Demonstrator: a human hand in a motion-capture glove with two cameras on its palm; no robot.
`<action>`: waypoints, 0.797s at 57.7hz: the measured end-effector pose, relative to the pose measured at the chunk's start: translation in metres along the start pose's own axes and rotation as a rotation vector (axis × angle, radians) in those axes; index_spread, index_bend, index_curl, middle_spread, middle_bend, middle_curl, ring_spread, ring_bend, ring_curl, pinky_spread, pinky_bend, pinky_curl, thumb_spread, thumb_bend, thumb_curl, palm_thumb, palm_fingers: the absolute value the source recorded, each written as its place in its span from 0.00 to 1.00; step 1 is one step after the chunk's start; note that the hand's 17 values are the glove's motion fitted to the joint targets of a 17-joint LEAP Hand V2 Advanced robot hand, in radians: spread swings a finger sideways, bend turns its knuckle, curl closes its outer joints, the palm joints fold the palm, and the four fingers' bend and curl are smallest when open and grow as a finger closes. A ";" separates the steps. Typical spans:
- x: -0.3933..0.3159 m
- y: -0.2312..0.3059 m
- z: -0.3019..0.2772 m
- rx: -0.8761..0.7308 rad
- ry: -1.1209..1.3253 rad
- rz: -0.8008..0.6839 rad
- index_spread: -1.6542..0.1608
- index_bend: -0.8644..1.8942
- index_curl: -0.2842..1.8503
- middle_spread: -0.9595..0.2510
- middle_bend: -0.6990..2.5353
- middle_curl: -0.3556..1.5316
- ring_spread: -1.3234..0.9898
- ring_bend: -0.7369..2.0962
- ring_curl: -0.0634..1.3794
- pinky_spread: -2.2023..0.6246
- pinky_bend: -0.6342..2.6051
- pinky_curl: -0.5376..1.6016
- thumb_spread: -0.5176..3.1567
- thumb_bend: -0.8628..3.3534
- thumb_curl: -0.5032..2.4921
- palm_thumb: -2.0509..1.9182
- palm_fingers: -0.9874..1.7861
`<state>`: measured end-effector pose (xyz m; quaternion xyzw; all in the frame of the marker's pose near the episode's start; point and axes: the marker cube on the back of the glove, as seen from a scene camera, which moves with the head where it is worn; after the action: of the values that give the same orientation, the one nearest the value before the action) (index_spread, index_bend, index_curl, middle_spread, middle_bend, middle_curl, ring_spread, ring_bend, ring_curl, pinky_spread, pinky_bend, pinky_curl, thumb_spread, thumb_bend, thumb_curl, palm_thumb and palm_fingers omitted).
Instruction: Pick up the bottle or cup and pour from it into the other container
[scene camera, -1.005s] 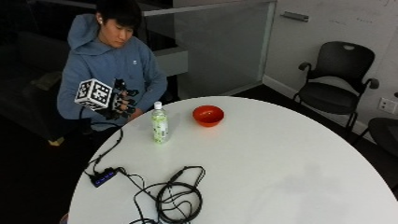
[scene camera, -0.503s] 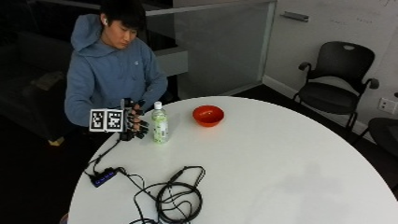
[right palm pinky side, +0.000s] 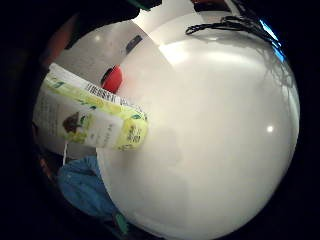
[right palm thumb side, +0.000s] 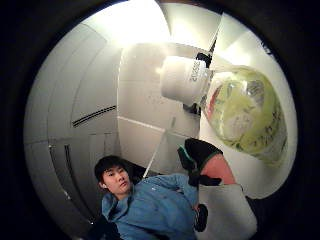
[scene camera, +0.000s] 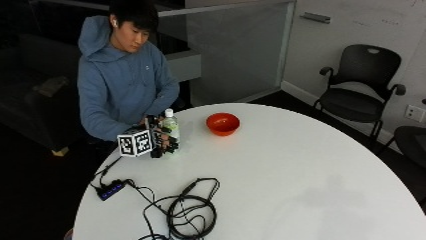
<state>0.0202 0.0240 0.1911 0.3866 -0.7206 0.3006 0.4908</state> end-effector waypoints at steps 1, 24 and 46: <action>0.000 0.000 0.002 0.007 -0.011 -0.005 0.71 0.34 0.18 0.92 0.27 0.35 0.67 0.50 0.26 0.88 0.46 0.40 0.38 0.20 0.30 0.68 0.34; 0.002 -0.008 0.046 0.225 -0.129 -0.093 0.79 0.37 0.21 0.87 0.31 0.37 0.61 0.50 0.26 0.84 0.46 0.39 0.36 0.20 0.30 0.72 0.56; -0.017 -0.033 0.074 0.226 -0.024 -0.088 0.85 0.35 0.25 0.77 0.34 0.42 0.52 0.47 0.30 0.73 0.42 0.40 0.28 0.20 0.36 0.77 0.76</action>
<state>0.0168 -0.0484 0.1518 0.4743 -0.6702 0.3536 0.4482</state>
